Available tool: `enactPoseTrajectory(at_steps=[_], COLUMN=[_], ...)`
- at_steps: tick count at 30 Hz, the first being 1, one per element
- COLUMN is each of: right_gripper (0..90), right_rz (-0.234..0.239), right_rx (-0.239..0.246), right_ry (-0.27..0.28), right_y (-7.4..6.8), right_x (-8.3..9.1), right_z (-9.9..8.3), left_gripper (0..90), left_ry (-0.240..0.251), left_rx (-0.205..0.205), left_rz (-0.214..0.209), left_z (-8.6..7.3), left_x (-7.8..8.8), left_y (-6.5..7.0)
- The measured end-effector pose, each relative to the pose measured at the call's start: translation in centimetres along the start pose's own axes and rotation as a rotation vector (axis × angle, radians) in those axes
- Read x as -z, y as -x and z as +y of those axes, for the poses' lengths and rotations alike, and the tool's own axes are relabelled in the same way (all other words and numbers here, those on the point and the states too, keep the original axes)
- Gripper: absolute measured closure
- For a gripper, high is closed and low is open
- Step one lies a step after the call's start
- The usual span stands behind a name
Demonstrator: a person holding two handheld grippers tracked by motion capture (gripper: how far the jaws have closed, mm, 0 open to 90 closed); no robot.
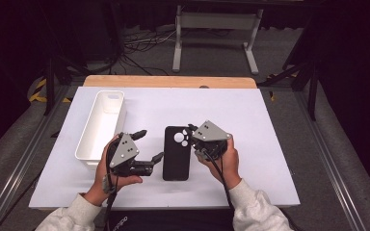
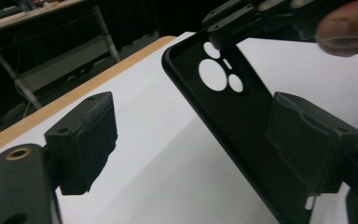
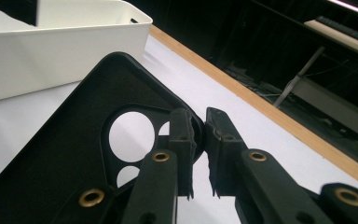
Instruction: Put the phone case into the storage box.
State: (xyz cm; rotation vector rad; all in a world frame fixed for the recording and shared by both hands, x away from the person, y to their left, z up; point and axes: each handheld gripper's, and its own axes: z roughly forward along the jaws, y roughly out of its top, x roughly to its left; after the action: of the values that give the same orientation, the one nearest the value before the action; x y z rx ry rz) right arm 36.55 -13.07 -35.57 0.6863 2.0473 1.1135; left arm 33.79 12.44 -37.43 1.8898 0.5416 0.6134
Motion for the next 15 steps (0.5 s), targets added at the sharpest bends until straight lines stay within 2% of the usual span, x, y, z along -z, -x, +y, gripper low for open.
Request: enactPoseTrajectory(at_steps=[4, 6, 12, 14, 15], right_gripper=[81.8, 81.8, 81.8, 81.7, 81.7], right_rz=[-0.01, -0.015, -0.023, -0.039, -0.044], right_rx=[0.017, 0.03, 0.068, 0.089, 0.097], right_ry=[0.017, 0.025, 0.048, 0.059, 0.065], right_y=[-0.6, -1.0, -2.2, -2.5, -2.6], right_x=[0.2, 0.2, 0.4, 0.5, 0.6], right_z=[0.2, 0.3, 0.5, 0.6, 0.6], left_gripper=[22.6, 25.2, 33.7, 38.0, 38.8], left_ry=[-0.022, -0.033, -0.044, -0.052, -0.049], left_rx=[0.001, 0.015, 0.041, 0.036, 0.047], left_rz=[0.03, 0.043, 0.031, 0.035, 0.03], left_z=[0.2, 0.3, 0.6, 0.7, 0.7], left_x=[-0.7, -1.0, -1.7, -1.8, -1.8], left_y=[-0.2, -0.3, -0.6, -0.8, -0.8])
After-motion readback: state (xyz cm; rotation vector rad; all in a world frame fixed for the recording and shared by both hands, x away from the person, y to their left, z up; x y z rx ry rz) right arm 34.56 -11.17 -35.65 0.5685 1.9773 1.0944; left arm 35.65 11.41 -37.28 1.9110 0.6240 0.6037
